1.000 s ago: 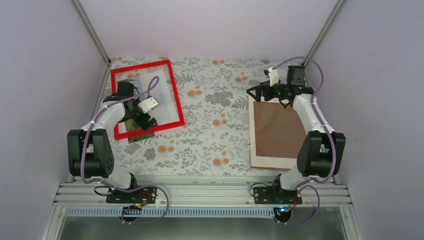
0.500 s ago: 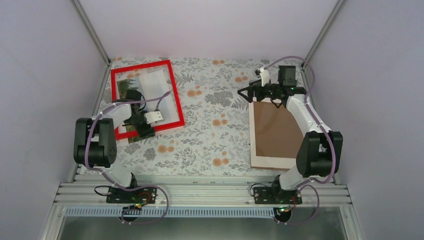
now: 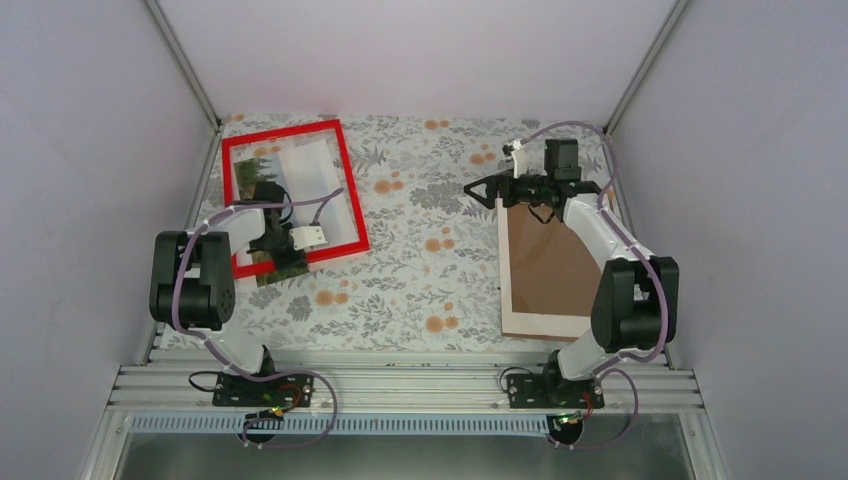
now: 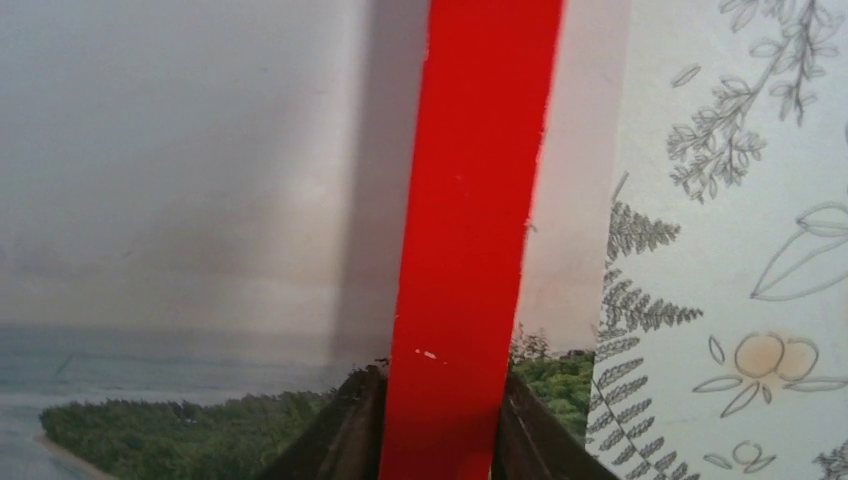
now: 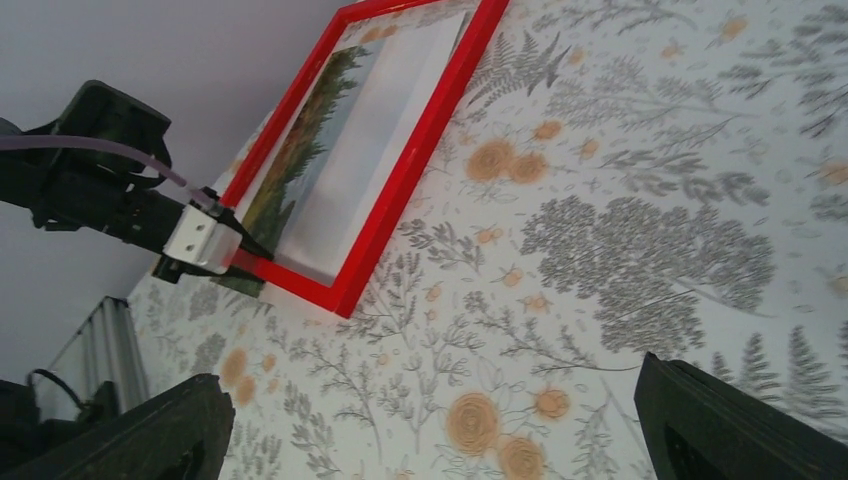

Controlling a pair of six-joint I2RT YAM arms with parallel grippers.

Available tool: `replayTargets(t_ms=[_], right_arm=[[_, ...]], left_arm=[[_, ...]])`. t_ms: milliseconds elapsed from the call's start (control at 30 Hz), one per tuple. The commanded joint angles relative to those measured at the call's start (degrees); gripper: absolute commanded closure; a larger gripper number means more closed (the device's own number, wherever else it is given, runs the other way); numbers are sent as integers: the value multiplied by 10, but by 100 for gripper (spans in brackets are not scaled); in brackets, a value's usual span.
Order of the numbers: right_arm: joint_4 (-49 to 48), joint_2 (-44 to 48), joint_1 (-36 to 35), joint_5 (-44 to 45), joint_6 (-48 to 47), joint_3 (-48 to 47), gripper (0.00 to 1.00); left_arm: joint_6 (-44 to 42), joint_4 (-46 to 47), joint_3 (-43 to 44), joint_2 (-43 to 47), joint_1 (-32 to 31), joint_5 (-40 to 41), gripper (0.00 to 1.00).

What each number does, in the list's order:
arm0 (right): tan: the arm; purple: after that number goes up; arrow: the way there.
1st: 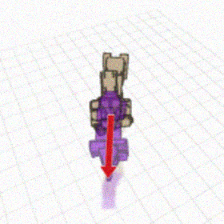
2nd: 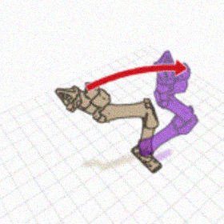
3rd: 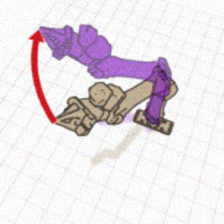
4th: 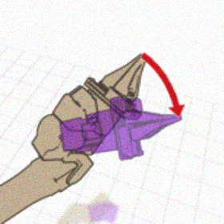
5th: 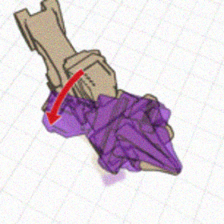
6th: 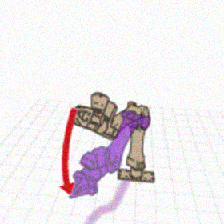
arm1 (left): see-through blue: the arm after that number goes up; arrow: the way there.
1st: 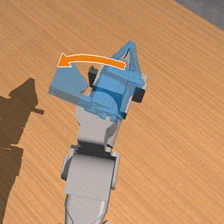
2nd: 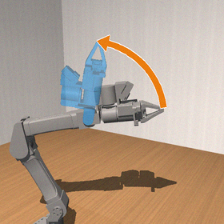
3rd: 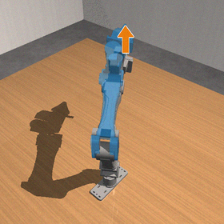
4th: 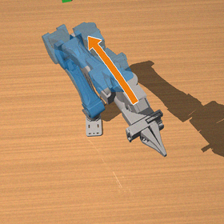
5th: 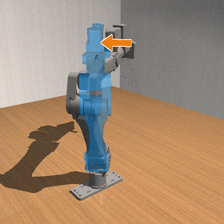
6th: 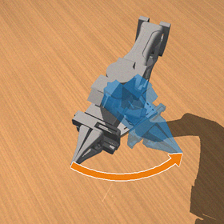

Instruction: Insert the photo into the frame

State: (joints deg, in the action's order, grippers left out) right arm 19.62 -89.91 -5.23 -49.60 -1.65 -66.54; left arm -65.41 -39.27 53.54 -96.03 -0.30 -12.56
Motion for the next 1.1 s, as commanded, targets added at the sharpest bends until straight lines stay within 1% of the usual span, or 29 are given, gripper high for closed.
replayTargets(t_ms=[0,33,200,333,467,600,700,967,1067], right_arm=[[-37,-12,-16,-35,60,17,0],[-43,-13,-18,-38,71,19,0],[-70,-24,-29,-51,118,25,0],[-92,-38,-42,-53,157,27,0],[-111,-59,-53,-49,209,20,0],[-128,-94,-63,-42,282,5,0],[-141,-111,-75,-52,317,-9,0],[-173,-137,-100,-145,326,-57,0],[-171,-138,-101,-152,324,-62,0]], left_arm=[[-7,-15,6,6,-3,-5,79],[-4,-18,7,13,-3,-6,84],[4,-43,20,52,-3,-13,97],[16,-59,37,95,-5,-23,98],[26,-72,59,139,-21,-29,98],[44,-78,79,170,-60,-31,98],[61,-82,90,181,-110,-15,98],[115,-64,107,199,-245,8,98],[129,-41,101,204,-281,19,98]])
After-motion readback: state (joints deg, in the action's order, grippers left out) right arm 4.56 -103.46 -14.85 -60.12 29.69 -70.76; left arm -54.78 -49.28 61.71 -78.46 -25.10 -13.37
